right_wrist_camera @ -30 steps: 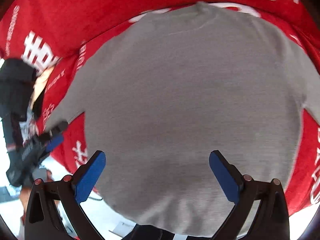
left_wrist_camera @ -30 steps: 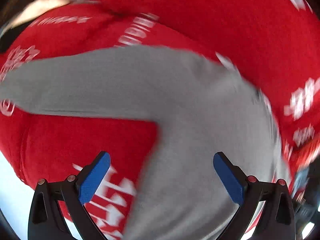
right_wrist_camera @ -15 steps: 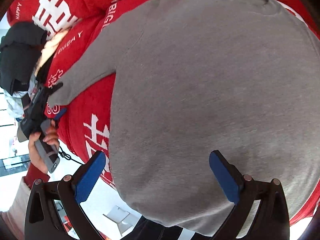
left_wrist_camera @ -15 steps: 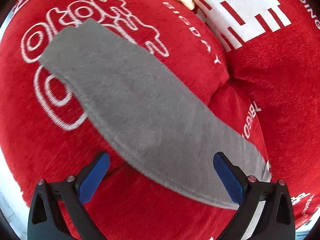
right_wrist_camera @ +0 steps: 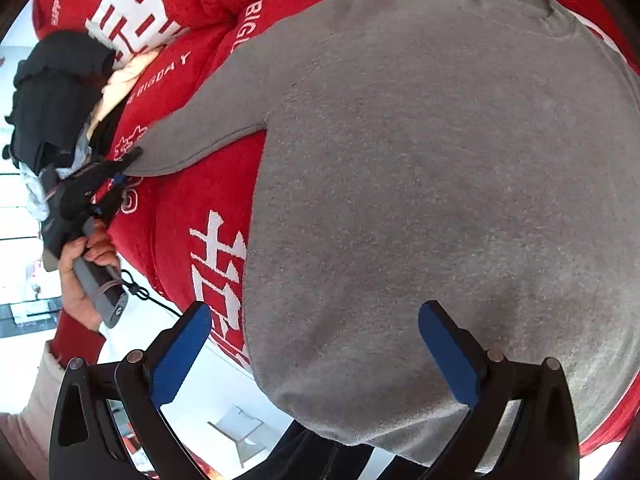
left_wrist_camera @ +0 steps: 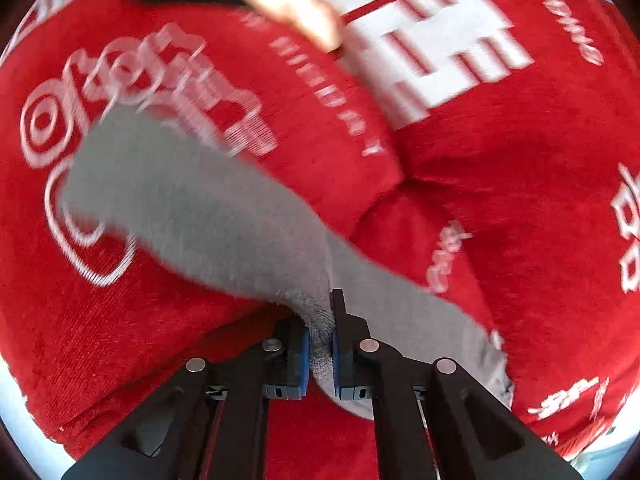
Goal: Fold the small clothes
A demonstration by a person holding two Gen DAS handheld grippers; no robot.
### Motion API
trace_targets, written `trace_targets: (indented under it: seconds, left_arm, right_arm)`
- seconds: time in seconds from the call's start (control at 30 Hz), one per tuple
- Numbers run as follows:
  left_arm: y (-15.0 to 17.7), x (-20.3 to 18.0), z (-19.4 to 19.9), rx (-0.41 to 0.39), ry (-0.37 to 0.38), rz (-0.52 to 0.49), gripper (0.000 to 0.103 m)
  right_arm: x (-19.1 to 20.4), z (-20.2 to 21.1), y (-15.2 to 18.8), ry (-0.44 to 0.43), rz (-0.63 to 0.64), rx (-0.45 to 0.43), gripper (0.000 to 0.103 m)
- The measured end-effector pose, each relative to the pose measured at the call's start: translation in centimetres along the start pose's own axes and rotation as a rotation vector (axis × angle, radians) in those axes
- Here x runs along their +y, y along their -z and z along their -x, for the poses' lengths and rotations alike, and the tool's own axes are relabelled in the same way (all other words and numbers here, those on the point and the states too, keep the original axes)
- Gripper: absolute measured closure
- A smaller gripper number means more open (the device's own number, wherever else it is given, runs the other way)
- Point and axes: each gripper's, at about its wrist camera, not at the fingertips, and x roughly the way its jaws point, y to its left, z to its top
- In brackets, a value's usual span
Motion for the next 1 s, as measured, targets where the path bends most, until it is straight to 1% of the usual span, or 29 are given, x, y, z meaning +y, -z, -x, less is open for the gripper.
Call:
trace_targets:
  seconds: [0.1,0.17,0.2,0.27,0.33,0.43,0.5,0.6,0.67,0.7,0.77,0.8,0.83,0.87,0.9,0.93,1.0]
  left_arm:
    - [0.6,-4.8,1.2,-0.025,0.035,-0.138,0.094]
    - [1.7,-8.9,1.5,-0.028,0.075,-0.245,0.094]
    - [2.3,-10.7,1.5,-0.024,0.096,-0.281,0.094]
    - [4.0,-14.7,1.1,-0.001,0.167,-0.349,0.094]
    - [6.6,-19.1,0.1,0.036,0.234,-0.422,0.094]
    - [11.4,-24.9,-1.7,0.100,0.283,-0.533,0.094]
    - [14.7,-27.7,-3.2,0.154,0.307,-0.579,0.094]
    - [19.8,-30.8,-5.4,0.234,0.311,-0.662,0.094]
    - [22.6,-31.9,-7.2,0.290,0.290,-0.693,0.094]
    - [23.9,-32.2,-7.7,0.305,0.270,-0.709,0.094]
    - [25.5,-32.7,-8.7,0.312,0.197,-0.743,0.094]
    - [26.1,-32.7,-9.0,0.327,0.157,-0.757,0.091]
    - [26.3,-32.3,-8.9,0.332,0.123,-0.766,0.074]
    - [26.5,-32.1,-8.7,0.327,0.089,-0.775,0.051]
    - [26.4,-31.9,-8.0,0.301,0.055,-0.786,0.043]
    - [26.1,-31.6,-7.2,0.270,0.041,-0.799,0.040]
    - [25.5,-31.0,-5.3,0.245,0.031,-0.827,0.040]
  right_arm:
    - [-1.2,0.8,0.5,-0.011,-0.035,-0.017,0.000]
    - [-2.4,1.8,0.8,-0.017,-0.055,-0.036,0.000]
    - [-3.0,2.4,0.9,-0.020,-0.065,-0.048,0.000]
    - [-4.4,3.5,1.3,-0.023,-0.086,-0.073,0.000]
    - [-6.1,4.7,1.7,-0.023,-0.116,-0.099,0.000]
    - [-9.2,6.5,2.5,-0.016,-0.175,-0.136,0.000]
    - [-11.3,7.4,3.2,-0.012,-0.214,-0.154,0.000]
    - [-14.2,8.4,4.3,0.002,-0.262,-0.172,0.000]
    - [-15.8,8.7,4.9,0.011,-0.290,-0.180,0.000]
    - [-16.5,8.8,5.2,0.015,-0.304,-0.182,0.000]
    - [-17.7,8.9,5.6,0.024,-0.327,-0.183,0.000]
    - [-18.1,9.0,5.7,0.030,-0.336,-0.184,0.000]
    - [-18.3,9.1,5.7,0.036,-0.339,-0.184,0.000]
    - [-18.4,9.3,5.6,0.047,-0.334,-0.187,0.000]
    - [-18.2,9.5,5.4,0.059,-0.326,-0.190,0.000]
    - [-18.0,9.7,5.1,0.071,-0.309,-0.195,0.000]
    - [-17.3,10.2,4.2,0.105,-0.258,-0.209,0.000]
